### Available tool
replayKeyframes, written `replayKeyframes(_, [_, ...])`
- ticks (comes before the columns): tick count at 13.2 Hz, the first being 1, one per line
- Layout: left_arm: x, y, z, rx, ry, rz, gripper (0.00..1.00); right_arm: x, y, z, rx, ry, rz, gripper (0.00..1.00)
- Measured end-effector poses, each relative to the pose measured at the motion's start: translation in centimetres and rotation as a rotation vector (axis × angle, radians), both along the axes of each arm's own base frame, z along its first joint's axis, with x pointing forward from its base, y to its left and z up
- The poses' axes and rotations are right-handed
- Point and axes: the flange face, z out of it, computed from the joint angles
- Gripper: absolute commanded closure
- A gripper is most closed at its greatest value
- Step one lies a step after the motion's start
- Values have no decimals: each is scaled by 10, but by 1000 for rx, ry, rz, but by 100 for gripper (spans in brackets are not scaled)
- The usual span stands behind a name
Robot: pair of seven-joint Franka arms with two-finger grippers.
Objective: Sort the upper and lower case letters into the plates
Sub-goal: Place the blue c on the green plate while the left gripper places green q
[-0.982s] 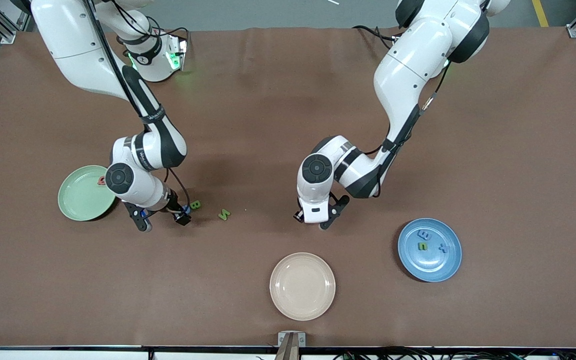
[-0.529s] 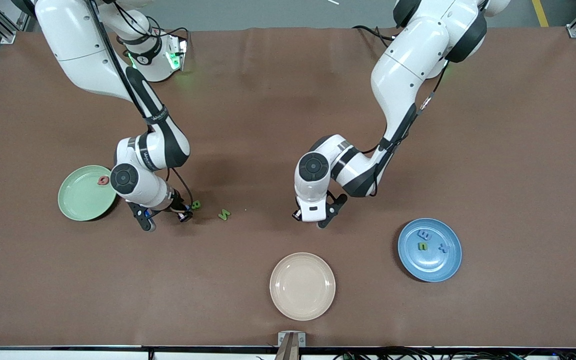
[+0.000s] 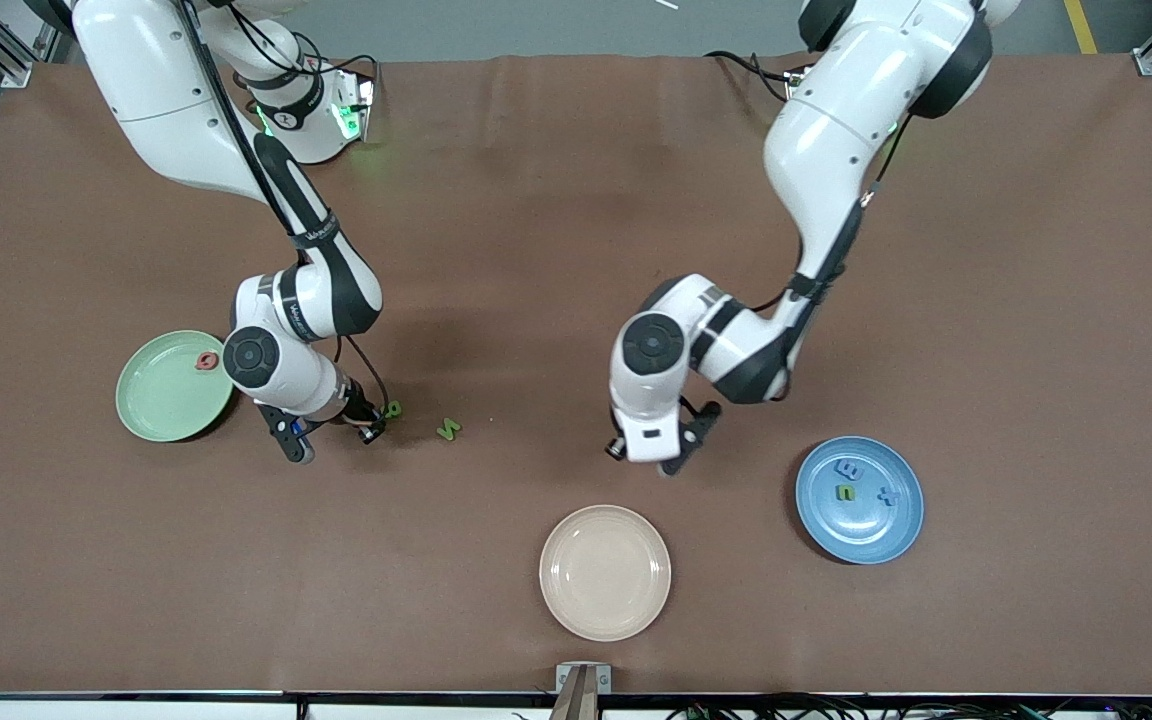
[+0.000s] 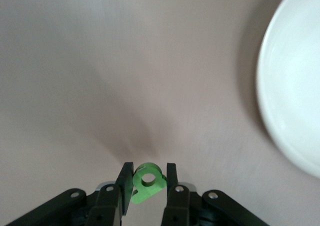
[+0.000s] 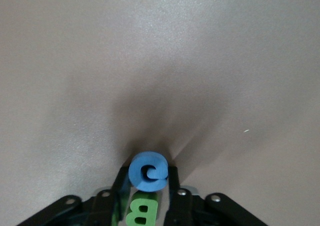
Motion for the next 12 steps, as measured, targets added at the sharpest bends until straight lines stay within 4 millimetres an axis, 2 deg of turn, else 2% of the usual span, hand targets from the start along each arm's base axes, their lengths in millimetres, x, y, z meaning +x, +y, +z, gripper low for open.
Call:
replayKeyframes(2, [30, 62, 28, 51, 41, -70, 100, 0, 0, 0, 0, 0, 1, 83])
replayKeyframes(4, [56, 130, 40, 77, 76, -140, 100, 0, 0, 0, -1, 0, 3, 85])
replayKeyframes(6, [75, 192, 34, 84, 104, -213, 100, 3, -3, 3, -4, 2, 17, 86])
replayKeyframes(8, [85, 248, 22, 82, 128, -275, 99, 11, -16, 18, -10, 45, 75, 86])
replayKeyframes(10, [90, 289, 5, 70, 113, -325, 96, 21, -52, 49, -2, 64, 167, 87])
replayKeyframes(11, [89, 303, -6, 63, 101, -340, 93, 24, -81, 67, 9, 63, 226, 87])
replayKeyframes(12, [86, 311, -19, 59, 94, -350, 89, 25, -119, 82, 24, 64, 291, 87])
